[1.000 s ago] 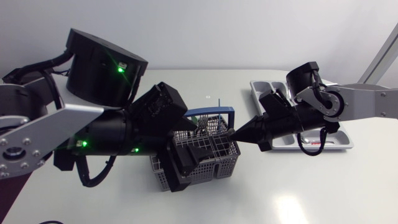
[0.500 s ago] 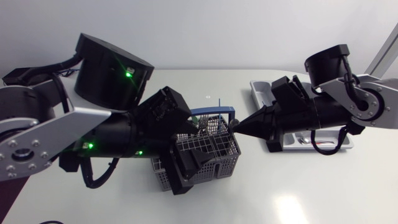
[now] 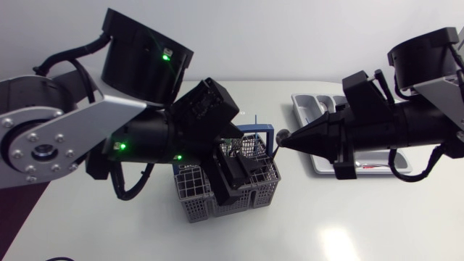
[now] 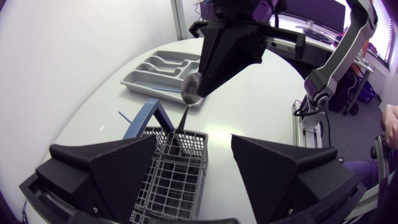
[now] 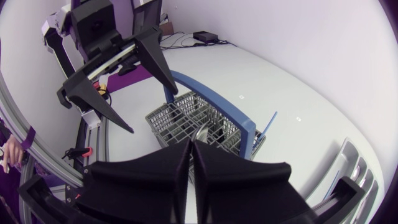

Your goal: Unload the cutlery basket into the drawer organizer.

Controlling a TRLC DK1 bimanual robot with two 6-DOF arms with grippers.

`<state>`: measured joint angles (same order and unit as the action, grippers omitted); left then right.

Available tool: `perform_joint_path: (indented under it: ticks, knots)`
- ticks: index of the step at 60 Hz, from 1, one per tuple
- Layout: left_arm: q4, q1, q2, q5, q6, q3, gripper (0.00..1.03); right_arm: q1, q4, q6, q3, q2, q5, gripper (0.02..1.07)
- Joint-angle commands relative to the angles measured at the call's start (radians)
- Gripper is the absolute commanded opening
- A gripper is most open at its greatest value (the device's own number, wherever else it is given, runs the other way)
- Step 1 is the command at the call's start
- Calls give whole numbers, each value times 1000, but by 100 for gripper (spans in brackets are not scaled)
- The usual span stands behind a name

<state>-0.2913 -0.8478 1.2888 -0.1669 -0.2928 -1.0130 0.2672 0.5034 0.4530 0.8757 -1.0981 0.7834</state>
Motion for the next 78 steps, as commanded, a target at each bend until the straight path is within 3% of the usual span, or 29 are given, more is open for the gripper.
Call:
perform_joint_path:
  ticks: [1,20,56,60,71,78]
  knots:
    - [35,-8,33,4,-12,-21,83,7,14,-51,28,29,-1,8]
    - [262,-86,58,216,-12,45,83,4,12,-204,68,81,-15,8]
    - [423,-125,81,296,-11,80,82,26,17,-392,121,130,-30,8]
    - [432,-128,81,299,-11,80,75,35,17,-402,126,130,-42,8]
    - [437,-131,83,303,-12,74,71,49,18,-427,140,127,-59,8]
    - [439,-131,87,303,-11,71,60,78,14,-444,137,124,-79,8]
